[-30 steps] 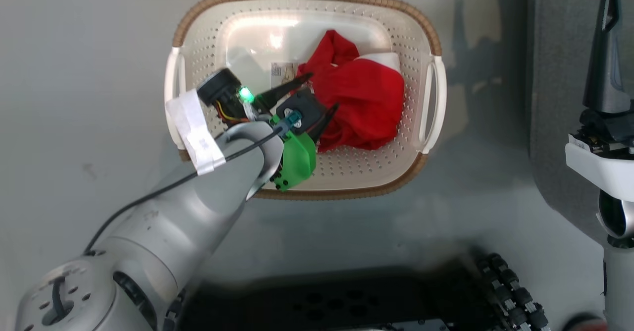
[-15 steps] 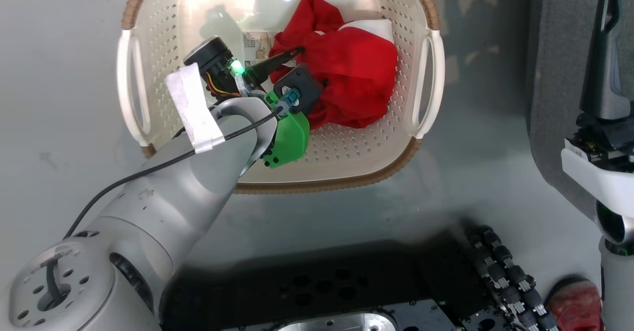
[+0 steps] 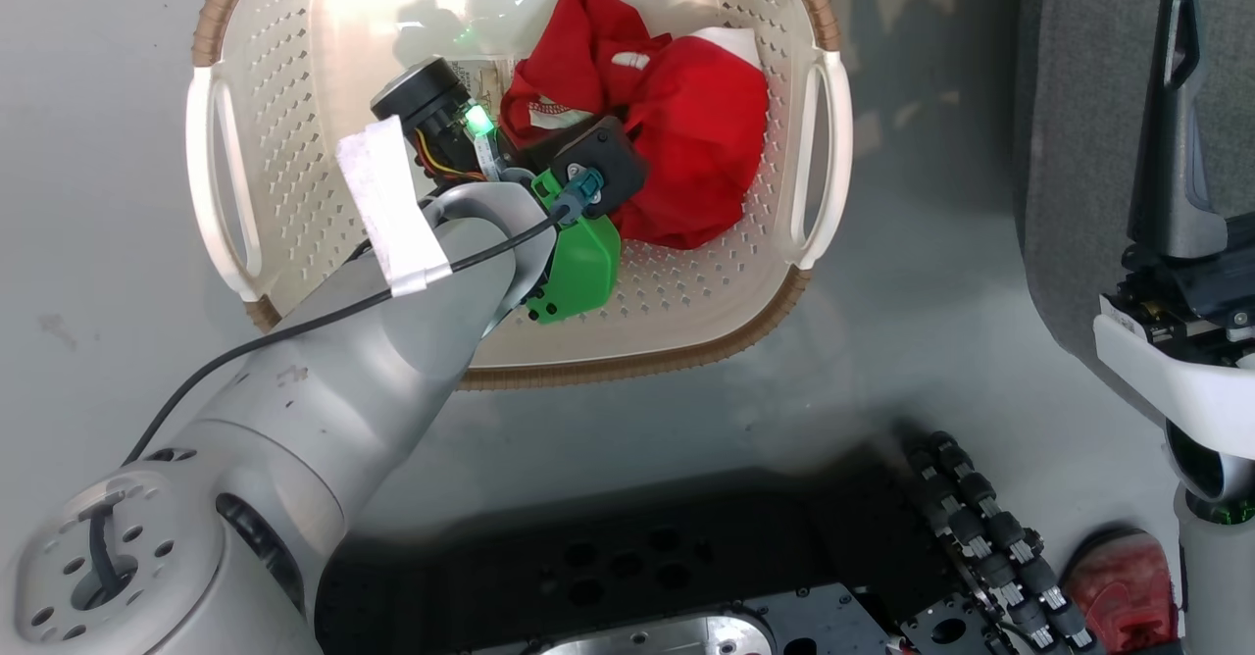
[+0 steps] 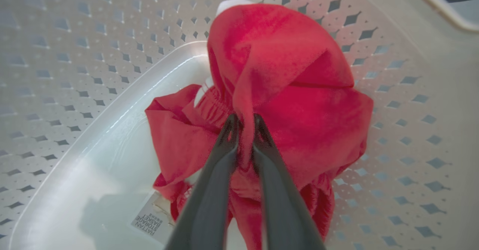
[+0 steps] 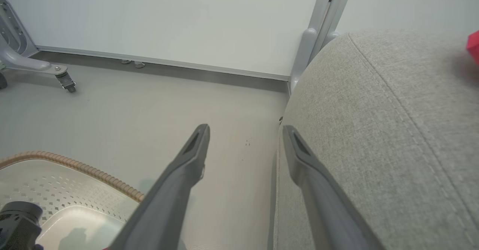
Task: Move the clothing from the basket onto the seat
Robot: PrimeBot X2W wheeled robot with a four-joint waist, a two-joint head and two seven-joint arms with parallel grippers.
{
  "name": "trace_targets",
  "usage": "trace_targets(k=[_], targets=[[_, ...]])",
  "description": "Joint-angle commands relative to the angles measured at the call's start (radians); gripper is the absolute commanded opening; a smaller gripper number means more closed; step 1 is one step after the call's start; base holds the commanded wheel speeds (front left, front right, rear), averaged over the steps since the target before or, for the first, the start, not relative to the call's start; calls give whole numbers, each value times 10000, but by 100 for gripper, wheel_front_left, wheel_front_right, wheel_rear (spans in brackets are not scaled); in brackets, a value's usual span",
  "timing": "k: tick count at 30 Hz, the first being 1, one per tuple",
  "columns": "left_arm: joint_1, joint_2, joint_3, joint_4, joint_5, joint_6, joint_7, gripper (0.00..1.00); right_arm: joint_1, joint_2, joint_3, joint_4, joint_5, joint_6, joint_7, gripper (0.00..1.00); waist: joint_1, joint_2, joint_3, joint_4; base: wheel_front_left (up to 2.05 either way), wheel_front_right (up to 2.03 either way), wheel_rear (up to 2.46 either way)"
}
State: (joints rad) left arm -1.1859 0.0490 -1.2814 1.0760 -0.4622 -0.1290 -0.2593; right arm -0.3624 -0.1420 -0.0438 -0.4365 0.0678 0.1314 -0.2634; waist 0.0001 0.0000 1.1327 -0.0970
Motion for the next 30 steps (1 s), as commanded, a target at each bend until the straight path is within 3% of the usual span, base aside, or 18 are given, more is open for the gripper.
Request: trace_targets(k=[1,5,16,25,30], targets=[[-75,31,0,54,107,-24,9,0,74,-25,1,-56,-52,-14,-19,100,-1,0,-4,4,0,0,0],[-193,33,3,106,25,-21,-1,0,-21,-25,-77,-99,-71,-14,-19,100,-1,0,29,135,0,0,0],[-191,46,585,-447,-80,511,-60,0,-570,-117,-205,-47,-118,-14,-19,100,-1,0,104,975,0,0,0],[828,1050,2185,-2410,269,772,-56,0,-810,8,-403,-21,192,-14,-19,100,-1,0,31,1296,0,0,0],[1300,1357,2519,-2950,767,582,-52,0,-742,71,-351,26,219,-14,-19,100,-1,0,39,1241,0,0,0]])
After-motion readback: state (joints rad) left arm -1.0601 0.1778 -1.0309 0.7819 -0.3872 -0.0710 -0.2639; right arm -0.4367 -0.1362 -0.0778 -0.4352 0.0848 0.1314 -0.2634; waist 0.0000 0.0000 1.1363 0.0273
